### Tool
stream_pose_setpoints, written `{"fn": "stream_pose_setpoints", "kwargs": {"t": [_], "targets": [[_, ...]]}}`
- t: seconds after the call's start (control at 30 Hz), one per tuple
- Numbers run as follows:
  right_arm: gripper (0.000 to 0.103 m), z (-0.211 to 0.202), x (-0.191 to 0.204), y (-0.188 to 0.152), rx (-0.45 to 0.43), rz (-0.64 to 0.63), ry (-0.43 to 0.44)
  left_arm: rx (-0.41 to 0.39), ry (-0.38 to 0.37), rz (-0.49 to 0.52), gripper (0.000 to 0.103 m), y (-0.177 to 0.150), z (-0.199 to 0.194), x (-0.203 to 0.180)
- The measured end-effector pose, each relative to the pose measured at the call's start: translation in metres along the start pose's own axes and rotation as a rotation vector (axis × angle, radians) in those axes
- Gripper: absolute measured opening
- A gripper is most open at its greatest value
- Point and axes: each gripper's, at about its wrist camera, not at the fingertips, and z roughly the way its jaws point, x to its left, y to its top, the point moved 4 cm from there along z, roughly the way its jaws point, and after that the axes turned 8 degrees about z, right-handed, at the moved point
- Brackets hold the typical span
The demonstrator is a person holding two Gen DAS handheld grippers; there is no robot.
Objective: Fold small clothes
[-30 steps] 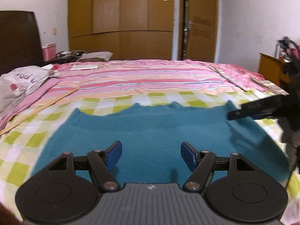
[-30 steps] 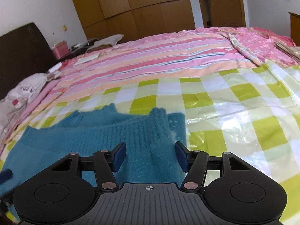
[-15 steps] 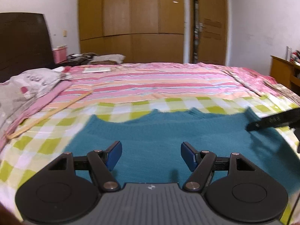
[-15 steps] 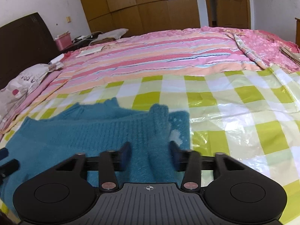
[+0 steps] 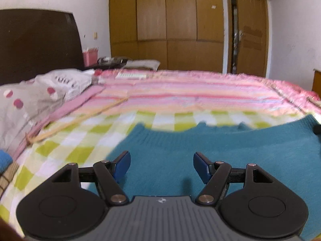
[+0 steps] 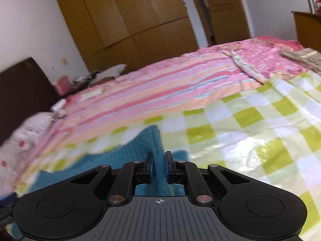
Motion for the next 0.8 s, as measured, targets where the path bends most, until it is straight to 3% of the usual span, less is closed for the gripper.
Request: {"fn": "stream_pose_setpoints", "kwargs": {"t": [0.1, 0.3, 0.37, 0.4, 0.43, 0.47, 0.67, 0.8], "targets": [[0.009, 0.02, -0.019, -0.018, 0.046, 0.031, -0.076, 0.057, 0.016, 0.014, 0.074, -0.016, 0.01, 0.006], [0.012, 0.024, -0.022, -0.02, 0.065, 0.067, -0.091, 0.029, 0.004, 0.003, 0.075, -0.017, 0.0, 0.011], [0.029, 0.02, -0.02, -0.02, 0.058, 0.063, -0.113, 0.024, -0.003, -0.029, 0.075, -0.02, -0.007, 0.017], [0.051, 0.017, -0.02, -0.02, 0.059, 0.057, -0.124, 0.031, -0.004, -0.039, 0.075, -0.023, -0.009, 0.02], [0.06, 0.014, -0.019, -0.019, 0.054, 0.052, -0.127, 0.04, -0.004, -0.047, 0.075, -0.026, -0.013, 0.023], [0.064, 0.009, -0.017, -0.017, 0.041, 0.043, -0.129, 0.044, -0.004, -0.054, 0.075, -0.029, -0.016, 0.026], [0.066, -0.028, 0.018, 0.0, -0.069, -0.052, -0.181, 0.031, 0.007, -0.109, 0.075, -0.042, -0.046, 0.037], [0.082, -0.028, 0.082, -0.009, 0.006, -0.149, -0.078, 0.042, 0.017, -0.138, 0.075, -0.05, -0.054, 0.045]]}}
